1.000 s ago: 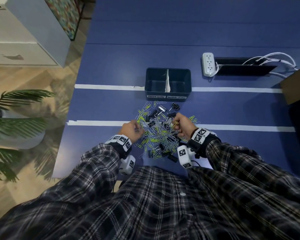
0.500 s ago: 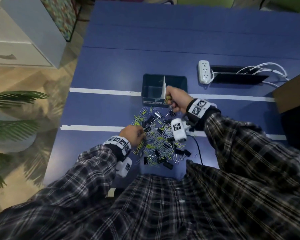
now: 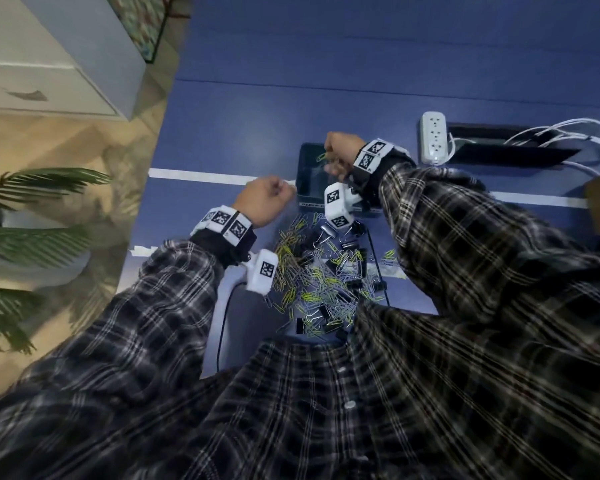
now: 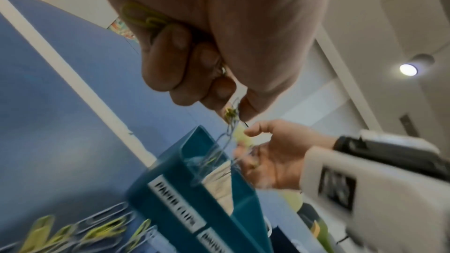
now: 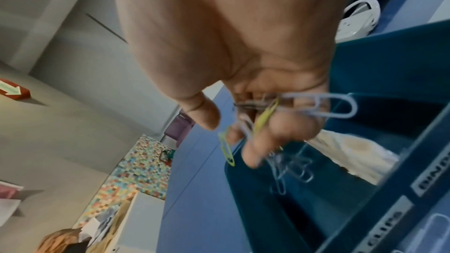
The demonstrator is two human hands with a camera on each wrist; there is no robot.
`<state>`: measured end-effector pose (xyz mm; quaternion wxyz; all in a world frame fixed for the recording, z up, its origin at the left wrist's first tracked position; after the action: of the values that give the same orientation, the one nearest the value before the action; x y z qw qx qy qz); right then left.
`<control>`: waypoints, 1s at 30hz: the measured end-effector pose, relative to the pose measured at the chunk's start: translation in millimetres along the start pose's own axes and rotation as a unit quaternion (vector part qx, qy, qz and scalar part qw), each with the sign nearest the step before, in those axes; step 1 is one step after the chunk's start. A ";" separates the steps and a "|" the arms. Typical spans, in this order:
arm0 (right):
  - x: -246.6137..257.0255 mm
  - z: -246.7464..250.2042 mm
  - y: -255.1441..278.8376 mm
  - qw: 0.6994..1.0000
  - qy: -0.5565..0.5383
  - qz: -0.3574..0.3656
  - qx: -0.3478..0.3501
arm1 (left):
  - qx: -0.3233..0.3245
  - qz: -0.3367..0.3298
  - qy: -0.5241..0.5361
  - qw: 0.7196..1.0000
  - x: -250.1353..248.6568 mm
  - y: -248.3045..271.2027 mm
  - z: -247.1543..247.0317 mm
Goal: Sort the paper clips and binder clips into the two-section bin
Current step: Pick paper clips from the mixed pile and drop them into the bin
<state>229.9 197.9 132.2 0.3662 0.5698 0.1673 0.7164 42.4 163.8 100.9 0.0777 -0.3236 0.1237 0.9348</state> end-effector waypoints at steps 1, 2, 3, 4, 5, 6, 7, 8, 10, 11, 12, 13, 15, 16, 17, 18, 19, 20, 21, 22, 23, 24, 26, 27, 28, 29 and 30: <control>-2.9 -1.6 -3.3 1.000 -0.014 -0.007 0.003 | -0.020 0.002 0.009 1.000 -7.7 -8.1 3.6; -6.6 -2.0 -5.0 1.000 -0.021 -0.014 0.009 | -0.037 0.005 0.015 0.999 -14.3 -16.6 6.0; -10.3 -0.7 -8.6 1.000 -0.021 -0.018 0.012 | -0.051 0.006 0.019 0.999 -20.6 -26.7 6.7; -15.3 0.8 -13.0 1.000 -0.017 -0.017 0.012 | -0.059 0.010 0.022 0.998 -24.6 -36.4 5.6; -20.4 4.6 -19.3 1.000 -0.018 -0.009 0.006 | -0.062 0.008 0.018 0.998 -30.0 -45.8 3.7; -25.0 9.0 -20.7 1.000 -0.024 0.000 -0.005 | -0.059 0.003 0.003 0.998 -33.3 -53.3 0.6; -29.4 13.8 -20.7 0.999 -0.035 0.012 -0.021 | -0.052 -0.005 -0.016 0.999 -36.8 -60.6 -3.5; -35.1 19.4 -18.3 0.998 -0.052 0.027 -0.035 | -0.043 -0.011 -0.033 0.998 -40.0 -67.6 -9.0; -46.0 28.7 2.8 0.994 -0.081 0.066 -0.040 | -0.034 -0.020 -0.051 0.998 -45.6 -78.0 -19.0; -55.4 33.5 11.8 0.992 -0.083 0.083 -0.039 | -0.033 -0.026 -0.057 0.998 -49.3 -82.3 -25.1; -65.9 37.4 21.3 0.992 -0.074 0.096 -0.037 | -0.032 -0.030 -0.059 0.997 -52.0 -85.6 -30.1; -77.7 42.1 29.1 0.992 -0.063 0.101 -0.041 | -0.028 -0.038 -0.057 0.997 -55.7 -89.4 -37.2; -102.8 47.3 41.2 0.993 -0.036 0.105 -0.048 | -0.017 -0.054 -0.046 0.997 -58.3 -93.5 -44.8; -116.4 49.5 45.5 0.993 -0.029 0.104 -0.051 | -0.011 -0.063 -0.039 0.997 -59.1 -94.1 -47.7; -129.3 51.5 49.6 0.993 -0.025 0.099 -0.052 | -0.006 -0.073 -0.030 0.997 -59.1 -94.5 -50.0; -143.2 54.7 54.1 0.994 -0.019 0.093 -0.051 | -0.001 -0.080 -0.020 0.997 -59.0 -92.6 -53.7; -154.1 56.2 57.2 0.995 -0.008 0.088 -0.047 | 0.000 -0.080 -0.013 0.997 -57.5 -90.4 -55.5; -165.7 57.6 60.7 0.996 0.005 0.082 -0.043 | 0.002 -0.074 -0.013 0.997 -55.9 -85.5 -58.8; -175.5 58.3 61.7 0.996 0.017 0.077 -0.040 | 0.006 -0.064 -0.017 0.998 -53.6 -80.0 -60.2; -183.7 58.9 62.9 0.996 0.026 0.073 -0.039 | 0.008 -0.056 -0.018 0.998 -51.2 -74.3 -61.2; -191.2 58.4 64.2 0.997 0.032 0.065 -0.038 | 0.002 -0.052 -0.014 0.999 -48.1 -67.5 -60.4; -196.6 58.9 64.9 0.997 0.039 0.062 -0.038 | -0.016 -0.057 -0.004 0.998 -46.6 -60.3 -57.4; -205.5 56.2 66.6 0.994 0.073 0.077 -0.034 | -0.067 -0.076 0.014 0.995 -41.5 -40.2 -50.5; -211.1 53.4 64.9 0.989 0.108 0.093 -0.031 | -0.089 -0.088 0.017 0.992 -36.5 -27.9 -49.4; -216.4 49.9 64.7 0.982 0.148 0.111 -0.024 | -0.098 -0.098 0.015 0.990 -27.8 -13.2 -50.7; -220.9 46.3 65.3 0.975 0.186 0.124 -0.013 | -0.092 -0.108 0.007 0.990 -18.9 2.5 -54.2; -226.4 40.7 66.1 0.967 0.215 0.133 0.005 | -0.066 -0.117 -0.011 0.991 -6.0 19.1 -59.8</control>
<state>264.7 -15.9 30.6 0.2203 0.4211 0.1688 0.8635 77.8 128.3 62.7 0.1658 -0.3304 0.0221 0.9289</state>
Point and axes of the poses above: each hand's wrist, its own y-axis away from the middle knuckle, its own z-axis out of the back of the hand, x = y × z, the point moved 2 cm from there along -y, towards the middle knuckle, and after that the axes turned 8 degrees about -x, right-handed, at the moved point
